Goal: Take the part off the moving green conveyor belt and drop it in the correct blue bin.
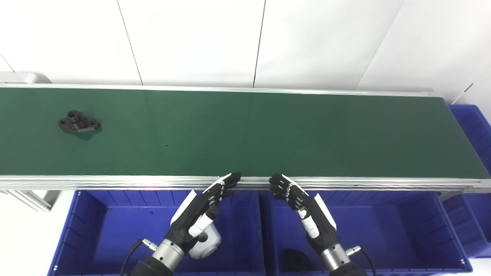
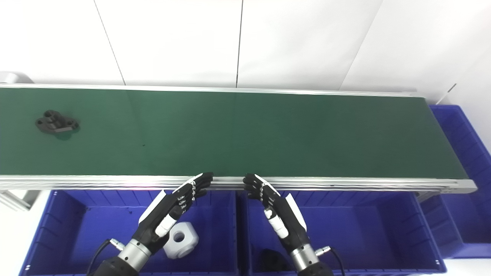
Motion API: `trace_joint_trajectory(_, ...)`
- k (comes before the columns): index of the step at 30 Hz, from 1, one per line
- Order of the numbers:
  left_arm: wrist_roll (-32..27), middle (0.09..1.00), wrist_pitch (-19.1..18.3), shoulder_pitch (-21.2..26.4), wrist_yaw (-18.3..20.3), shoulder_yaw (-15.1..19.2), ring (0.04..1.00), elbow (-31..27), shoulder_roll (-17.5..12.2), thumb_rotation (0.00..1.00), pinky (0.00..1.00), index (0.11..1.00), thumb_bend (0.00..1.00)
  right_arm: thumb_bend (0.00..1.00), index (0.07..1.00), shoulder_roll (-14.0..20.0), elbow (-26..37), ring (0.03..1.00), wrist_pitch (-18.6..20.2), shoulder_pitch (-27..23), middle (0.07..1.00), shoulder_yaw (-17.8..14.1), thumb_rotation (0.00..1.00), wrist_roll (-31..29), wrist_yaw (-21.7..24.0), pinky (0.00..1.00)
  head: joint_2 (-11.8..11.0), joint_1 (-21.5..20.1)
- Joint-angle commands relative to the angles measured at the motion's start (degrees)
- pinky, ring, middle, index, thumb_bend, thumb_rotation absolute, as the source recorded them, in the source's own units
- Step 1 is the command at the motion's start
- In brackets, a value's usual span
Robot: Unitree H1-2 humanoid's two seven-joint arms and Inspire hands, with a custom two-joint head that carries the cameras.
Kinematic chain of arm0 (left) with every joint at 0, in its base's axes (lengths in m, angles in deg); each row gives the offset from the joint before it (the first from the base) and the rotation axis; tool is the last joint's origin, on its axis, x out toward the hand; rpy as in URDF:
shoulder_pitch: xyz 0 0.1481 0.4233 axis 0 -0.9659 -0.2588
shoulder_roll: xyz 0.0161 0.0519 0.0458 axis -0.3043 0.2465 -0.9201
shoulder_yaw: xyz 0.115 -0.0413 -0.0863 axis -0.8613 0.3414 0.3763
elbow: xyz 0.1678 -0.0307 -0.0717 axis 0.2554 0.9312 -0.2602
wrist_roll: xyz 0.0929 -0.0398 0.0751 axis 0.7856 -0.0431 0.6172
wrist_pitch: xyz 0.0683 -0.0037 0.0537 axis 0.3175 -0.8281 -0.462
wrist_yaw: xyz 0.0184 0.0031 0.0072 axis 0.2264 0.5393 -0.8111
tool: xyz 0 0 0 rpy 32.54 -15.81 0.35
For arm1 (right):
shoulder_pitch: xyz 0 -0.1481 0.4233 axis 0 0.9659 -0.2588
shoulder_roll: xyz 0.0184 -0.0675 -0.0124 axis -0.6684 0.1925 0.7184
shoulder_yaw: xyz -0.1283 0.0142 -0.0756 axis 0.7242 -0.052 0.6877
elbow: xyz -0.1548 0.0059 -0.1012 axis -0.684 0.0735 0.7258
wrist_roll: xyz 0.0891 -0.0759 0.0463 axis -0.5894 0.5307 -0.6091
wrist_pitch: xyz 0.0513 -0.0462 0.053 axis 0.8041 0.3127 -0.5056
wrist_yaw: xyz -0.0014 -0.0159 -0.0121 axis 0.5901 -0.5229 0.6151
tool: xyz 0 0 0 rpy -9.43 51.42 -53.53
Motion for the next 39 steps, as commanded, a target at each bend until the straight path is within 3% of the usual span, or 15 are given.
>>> trace_joint_trajectory(1,-0.7,0.934,1.8,0.8,0.2,-0.1,0.951,-0.9,0.2,0.96,0.93,0.895,0.95,0.83,0.88,-0.1,0.9,0.849,-1.8,-0.6,0.864,0.1,1.0,-0.5,0.5,0.81,0.0,0.1)
trace_joint_trajectory(39,-0.5,0.926,1.5,0.6,0.3,0.1,0.949,-1.3,0.4,0.95,0.93,0.893,0.97,0.8,0.885,0.1,1.2,0.848,-1.7,-0.6,0.868,0.3,1.0,-0.1,0.8,0.8,-0.1,-0.1)
